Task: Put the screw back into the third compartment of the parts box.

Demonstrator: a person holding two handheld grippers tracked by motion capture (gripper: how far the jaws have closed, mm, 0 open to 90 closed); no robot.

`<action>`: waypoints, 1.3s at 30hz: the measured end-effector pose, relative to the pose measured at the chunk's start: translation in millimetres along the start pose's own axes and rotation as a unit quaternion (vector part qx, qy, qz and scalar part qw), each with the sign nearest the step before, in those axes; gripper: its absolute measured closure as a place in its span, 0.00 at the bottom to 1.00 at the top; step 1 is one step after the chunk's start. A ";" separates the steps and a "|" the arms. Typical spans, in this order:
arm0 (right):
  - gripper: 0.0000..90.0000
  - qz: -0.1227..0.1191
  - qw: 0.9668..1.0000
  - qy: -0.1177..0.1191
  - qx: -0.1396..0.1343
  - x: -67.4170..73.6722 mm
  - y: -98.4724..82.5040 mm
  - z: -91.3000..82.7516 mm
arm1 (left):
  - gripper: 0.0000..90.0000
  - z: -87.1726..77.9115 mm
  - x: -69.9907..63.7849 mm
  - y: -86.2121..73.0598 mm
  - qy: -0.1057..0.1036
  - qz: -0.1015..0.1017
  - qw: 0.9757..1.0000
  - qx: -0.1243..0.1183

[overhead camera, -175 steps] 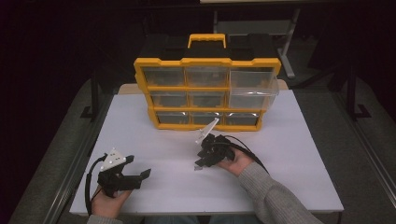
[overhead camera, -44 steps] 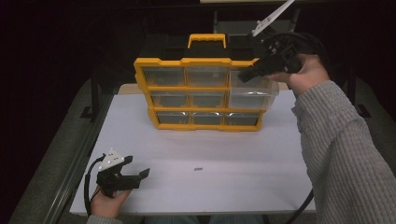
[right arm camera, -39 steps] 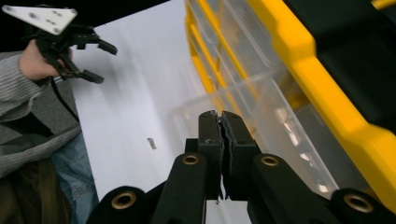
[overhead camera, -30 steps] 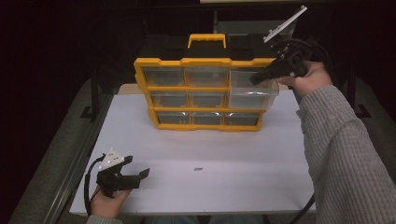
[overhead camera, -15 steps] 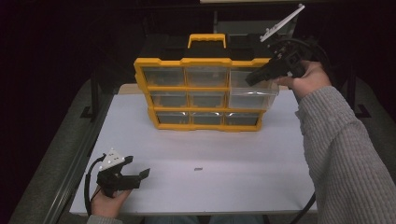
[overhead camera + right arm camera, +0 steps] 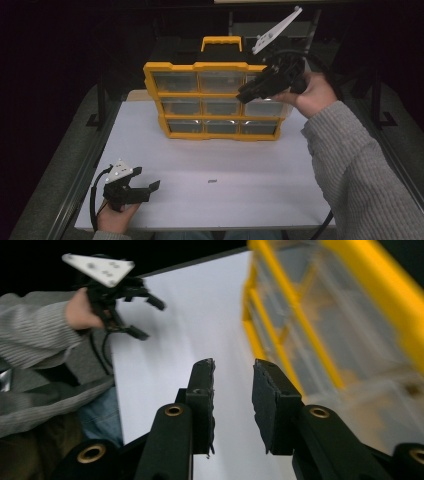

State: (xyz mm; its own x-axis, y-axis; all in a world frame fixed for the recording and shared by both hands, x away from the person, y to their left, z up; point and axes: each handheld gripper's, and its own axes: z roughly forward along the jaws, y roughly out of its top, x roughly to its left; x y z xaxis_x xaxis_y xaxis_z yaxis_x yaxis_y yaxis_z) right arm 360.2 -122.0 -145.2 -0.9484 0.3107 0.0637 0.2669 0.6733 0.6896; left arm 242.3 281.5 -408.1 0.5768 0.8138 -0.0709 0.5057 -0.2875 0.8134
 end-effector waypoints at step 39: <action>0.79 0.000 0.992 0.074 0.102 13.6 -121.8 239.0 | 0.19 0.5 1.2 -0.3 0.000 0.000 1.000 -0.002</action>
State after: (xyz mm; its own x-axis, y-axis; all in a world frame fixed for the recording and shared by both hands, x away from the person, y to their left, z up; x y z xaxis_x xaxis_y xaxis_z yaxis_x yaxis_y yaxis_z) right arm 355.7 -39.5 -400.7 -0.9590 0.2198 0.1792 0.2823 0.7992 0.5307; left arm 243.1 282.3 -408.7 0.5772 0.8135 -0.0709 0.5035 -0.2862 0.8152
